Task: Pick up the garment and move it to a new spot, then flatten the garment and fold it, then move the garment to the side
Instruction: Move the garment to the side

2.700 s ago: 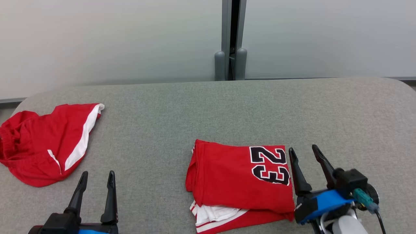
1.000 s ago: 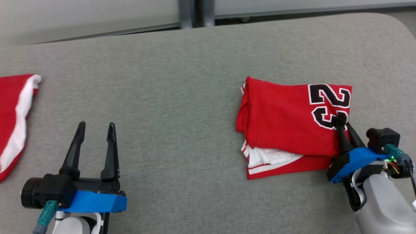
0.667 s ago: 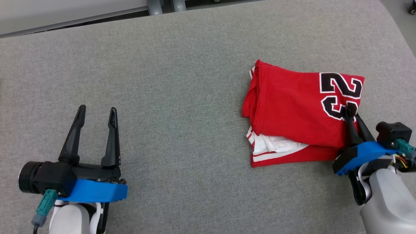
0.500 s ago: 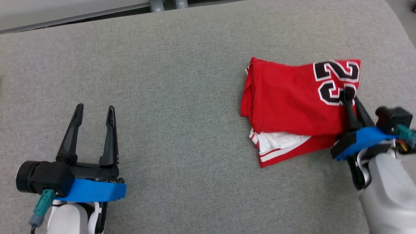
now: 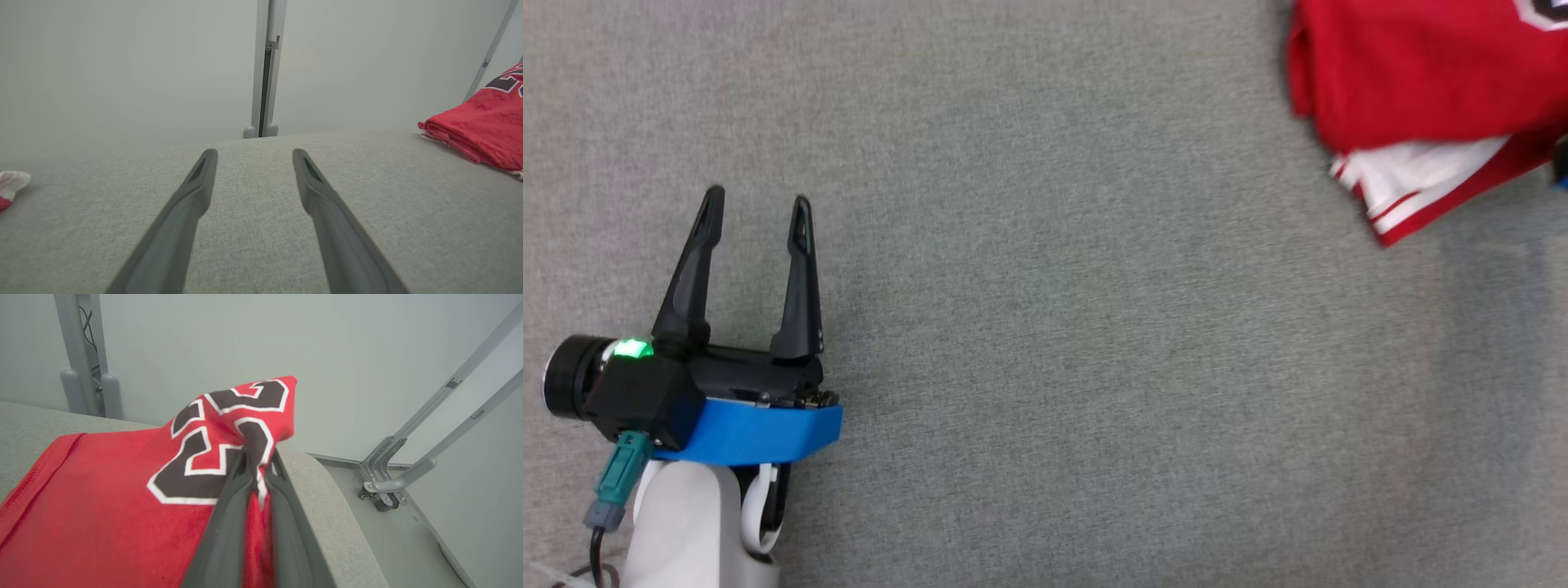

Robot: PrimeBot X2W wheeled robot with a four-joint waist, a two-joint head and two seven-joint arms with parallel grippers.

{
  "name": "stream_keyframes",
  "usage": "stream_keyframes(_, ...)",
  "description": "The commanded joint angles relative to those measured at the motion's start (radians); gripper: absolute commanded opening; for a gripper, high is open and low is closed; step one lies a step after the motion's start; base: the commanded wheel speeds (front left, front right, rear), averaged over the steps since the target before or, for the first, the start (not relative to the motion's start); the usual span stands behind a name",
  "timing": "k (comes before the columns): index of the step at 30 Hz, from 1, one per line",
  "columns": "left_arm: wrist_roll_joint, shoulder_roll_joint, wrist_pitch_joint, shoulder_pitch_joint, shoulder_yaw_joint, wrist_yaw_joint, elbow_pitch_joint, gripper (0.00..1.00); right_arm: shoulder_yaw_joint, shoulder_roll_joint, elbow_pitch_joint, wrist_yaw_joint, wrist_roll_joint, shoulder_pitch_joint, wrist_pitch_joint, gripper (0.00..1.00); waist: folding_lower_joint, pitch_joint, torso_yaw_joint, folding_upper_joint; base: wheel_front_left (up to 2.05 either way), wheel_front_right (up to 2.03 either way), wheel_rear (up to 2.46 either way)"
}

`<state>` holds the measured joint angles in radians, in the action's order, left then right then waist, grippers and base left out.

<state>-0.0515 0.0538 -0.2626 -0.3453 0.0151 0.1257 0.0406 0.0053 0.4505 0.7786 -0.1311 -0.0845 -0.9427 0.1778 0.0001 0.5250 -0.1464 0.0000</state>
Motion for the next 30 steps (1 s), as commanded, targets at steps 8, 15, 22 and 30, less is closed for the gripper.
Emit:
stream_keyframes(8, 0.008, 0.013, -0.003, -0.076, 0.026, 0.005, -0.021, 1.0, -0.036, 0.142, 0.119, 0.001, 0.024, -0.165, -0.017, 0.0, -0.0001, 0.115, 0.053, 0.0, 0.0, 0.0, 0.0)
stream_keyframes(15, 0.009, 0.014, -0.003, -0.084, 0.019, 0.005, -0.021, 1.0, -0.047, 0.151, 0.172, 0.001, 0.067, -0.238, -0.002, 0.12, -0.0001, 0.139, 0.06, 0.0, 0.0, 0.0, 0.0)
stream_keyframes(22, 0.007, 0.012, -0.001, -0.094, 0.02, 0.005, -0.013, 1.0, -0.066, 0.145, 0.209, 0.001, 0.112, -0.276, 0.025, 1.0, -0.0001, 0.144, 0.066, 0.0, 0.0, 0.0, 0.0)
stream_keyframes(30, -0.01, 0.005, -0.001, -0.055, 0.004, 0.003, -0.004, 1.0, -0.11, 0.101, 0.156, 0.001, 0.152, -0.204, 0.084, 1.0, -0.0001, 0.053, 0.08, 0.0, 0.0, 0.0, 0.0)
